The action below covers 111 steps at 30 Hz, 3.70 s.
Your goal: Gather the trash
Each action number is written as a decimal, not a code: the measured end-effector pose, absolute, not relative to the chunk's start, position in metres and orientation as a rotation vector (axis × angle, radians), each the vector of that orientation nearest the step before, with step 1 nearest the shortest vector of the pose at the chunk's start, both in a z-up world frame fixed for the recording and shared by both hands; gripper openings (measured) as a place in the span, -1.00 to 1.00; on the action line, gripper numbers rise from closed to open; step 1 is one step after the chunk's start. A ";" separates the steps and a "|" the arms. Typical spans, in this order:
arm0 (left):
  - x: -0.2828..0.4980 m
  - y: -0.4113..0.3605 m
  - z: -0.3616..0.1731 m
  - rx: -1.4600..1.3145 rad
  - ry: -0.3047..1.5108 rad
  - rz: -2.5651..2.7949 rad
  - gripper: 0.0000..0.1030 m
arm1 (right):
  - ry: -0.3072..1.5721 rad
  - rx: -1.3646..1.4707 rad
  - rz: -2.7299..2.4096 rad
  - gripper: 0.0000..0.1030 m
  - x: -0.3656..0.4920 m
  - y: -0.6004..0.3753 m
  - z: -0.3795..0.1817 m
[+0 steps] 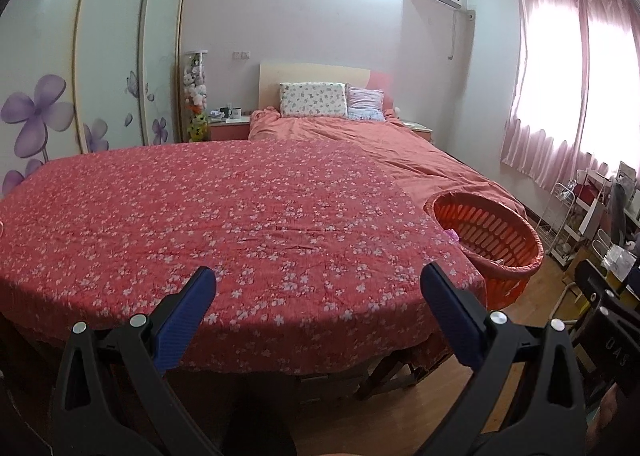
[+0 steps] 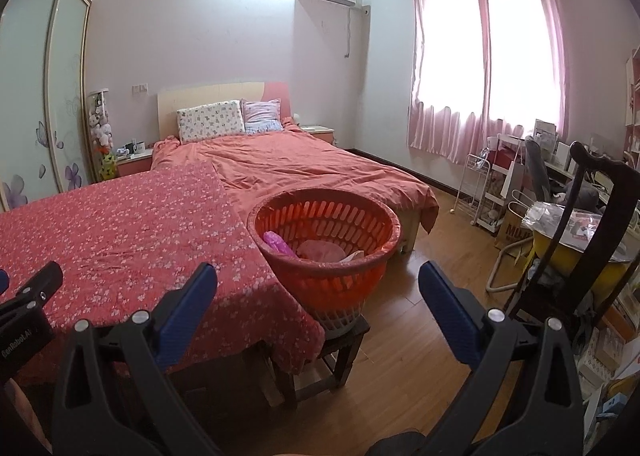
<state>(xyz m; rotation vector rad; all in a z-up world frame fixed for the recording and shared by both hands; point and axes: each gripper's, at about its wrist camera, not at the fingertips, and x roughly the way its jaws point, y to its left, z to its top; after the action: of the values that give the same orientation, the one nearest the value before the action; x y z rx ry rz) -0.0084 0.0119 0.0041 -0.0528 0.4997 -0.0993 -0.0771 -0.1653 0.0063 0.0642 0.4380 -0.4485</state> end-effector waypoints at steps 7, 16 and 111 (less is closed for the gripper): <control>-0.010 0.013 0.003 -0.062 0.512 -0.093 0.96 | 0.448 0.055 -0.459 0.91 -0.076 -0.163 0.003; -0.011 0.011 0.000 -0.060 0.534 -0.097 0.96 | 0.474 0.056 -0.464 0.91 -0.074 -0.165 -0.002; -0.014 0.010 0.004 -0.014 0.511 -0.041 0.96 | 0.484 0.052 -0.459 0.91 -0.075 -0.168 0.000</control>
<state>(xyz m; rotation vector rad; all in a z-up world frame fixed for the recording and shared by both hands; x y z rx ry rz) -0.0140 0.0099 0.0043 -0.0136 0.5112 -0.0411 -0.0752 -0.1677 -0.0005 0.0519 0.4838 -0.4593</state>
